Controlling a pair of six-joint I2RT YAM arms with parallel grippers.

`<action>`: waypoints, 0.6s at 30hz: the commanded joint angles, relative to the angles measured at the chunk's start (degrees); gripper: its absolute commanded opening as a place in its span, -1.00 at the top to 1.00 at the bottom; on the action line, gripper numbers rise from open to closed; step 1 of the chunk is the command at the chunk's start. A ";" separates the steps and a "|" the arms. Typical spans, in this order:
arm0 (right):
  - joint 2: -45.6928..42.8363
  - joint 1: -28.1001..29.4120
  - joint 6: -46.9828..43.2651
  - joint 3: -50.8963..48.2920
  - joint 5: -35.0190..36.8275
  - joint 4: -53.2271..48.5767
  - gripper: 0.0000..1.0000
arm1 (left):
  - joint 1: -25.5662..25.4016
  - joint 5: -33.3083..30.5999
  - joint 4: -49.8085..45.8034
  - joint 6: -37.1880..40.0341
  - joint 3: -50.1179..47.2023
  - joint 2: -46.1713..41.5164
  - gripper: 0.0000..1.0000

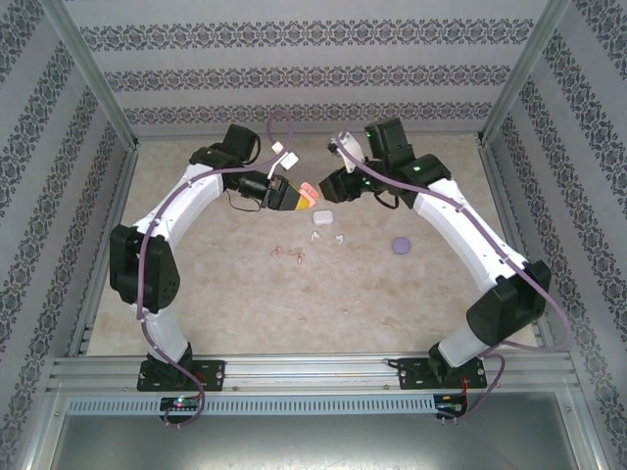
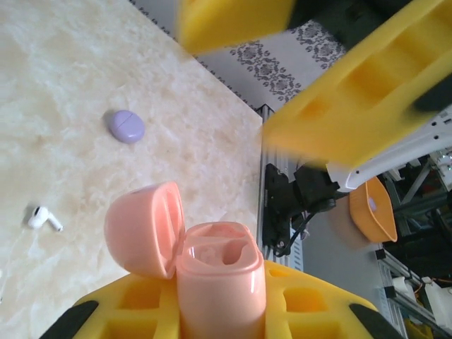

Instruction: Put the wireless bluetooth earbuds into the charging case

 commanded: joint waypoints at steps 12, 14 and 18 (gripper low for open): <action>-12.31 -2.55 23.63 -17.03 6.08 7.22 -0.11 | 3.85 -18.97 46.52 -22.54 -32.35 -27.85 1.00; -11.91 -1.94 25.10 -18.11 8.19 7.19 -0.12 | 3.87 -21.18 50.33 -23.91 -35.44 -30.39 1.00; -9.94 -0.94 27.93 -19.66 11.28 6.87 -0.11 | 3.13 -26.76 58.50 -23.47 -41.86 -34.93 1.00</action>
